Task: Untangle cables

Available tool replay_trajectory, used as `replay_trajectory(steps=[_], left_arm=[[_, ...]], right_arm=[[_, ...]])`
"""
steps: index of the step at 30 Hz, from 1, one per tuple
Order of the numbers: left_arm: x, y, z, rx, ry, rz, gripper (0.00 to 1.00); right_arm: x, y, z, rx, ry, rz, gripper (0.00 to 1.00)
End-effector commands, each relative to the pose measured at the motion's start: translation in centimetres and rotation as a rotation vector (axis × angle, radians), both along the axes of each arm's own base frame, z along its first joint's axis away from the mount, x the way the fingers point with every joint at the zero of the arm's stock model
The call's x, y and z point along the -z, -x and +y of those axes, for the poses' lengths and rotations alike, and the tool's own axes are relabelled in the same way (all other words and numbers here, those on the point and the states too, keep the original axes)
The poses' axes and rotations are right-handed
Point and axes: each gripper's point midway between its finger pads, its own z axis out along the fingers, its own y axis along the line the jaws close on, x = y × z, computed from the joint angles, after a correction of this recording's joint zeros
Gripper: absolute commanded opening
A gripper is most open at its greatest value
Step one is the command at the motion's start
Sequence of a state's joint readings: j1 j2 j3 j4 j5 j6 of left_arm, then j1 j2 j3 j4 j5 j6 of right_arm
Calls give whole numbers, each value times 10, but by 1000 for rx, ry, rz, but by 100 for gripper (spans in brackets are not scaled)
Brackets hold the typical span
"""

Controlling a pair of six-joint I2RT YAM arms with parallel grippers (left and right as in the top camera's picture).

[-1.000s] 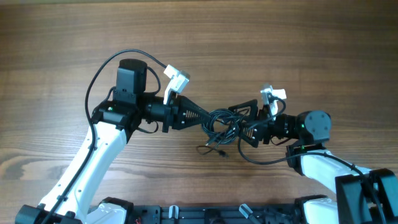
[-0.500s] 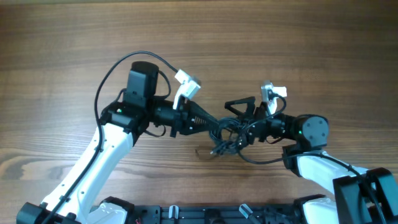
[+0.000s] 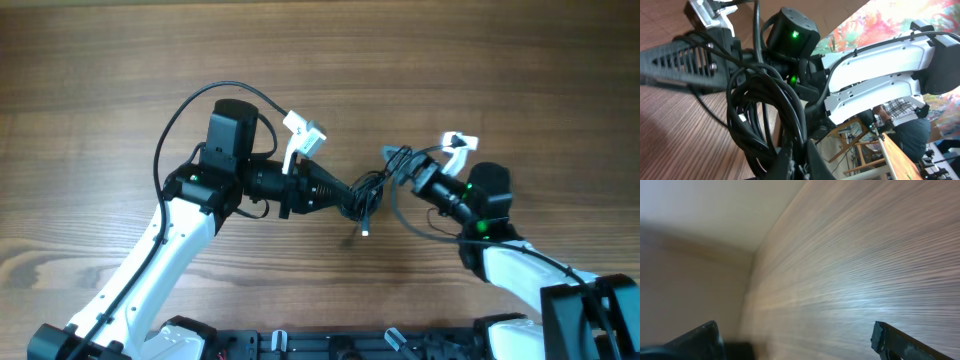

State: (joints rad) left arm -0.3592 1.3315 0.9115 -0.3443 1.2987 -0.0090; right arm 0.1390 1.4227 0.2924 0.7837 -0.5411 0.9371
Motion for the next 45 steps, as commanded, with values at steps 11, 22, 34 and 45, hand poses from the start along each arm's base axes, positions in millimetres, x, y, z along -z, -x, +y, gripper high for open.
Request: replay_trajectory(steps=[11,22,34,45], left_arm=[[-11,-7,14,-14,49,2,4],[2,-37,15,-197,-63,90,4],[30,-114,45,-787,-190,443,4],[15,-106,16,-728,-144,401,4]], right_arm=[[52,0,-72,248,35,252,100],[92,34,-70,259,33,500,100],[21,40,-9,-206,-119,184,100],[-52,71,36,-569,-232,-87,62]])
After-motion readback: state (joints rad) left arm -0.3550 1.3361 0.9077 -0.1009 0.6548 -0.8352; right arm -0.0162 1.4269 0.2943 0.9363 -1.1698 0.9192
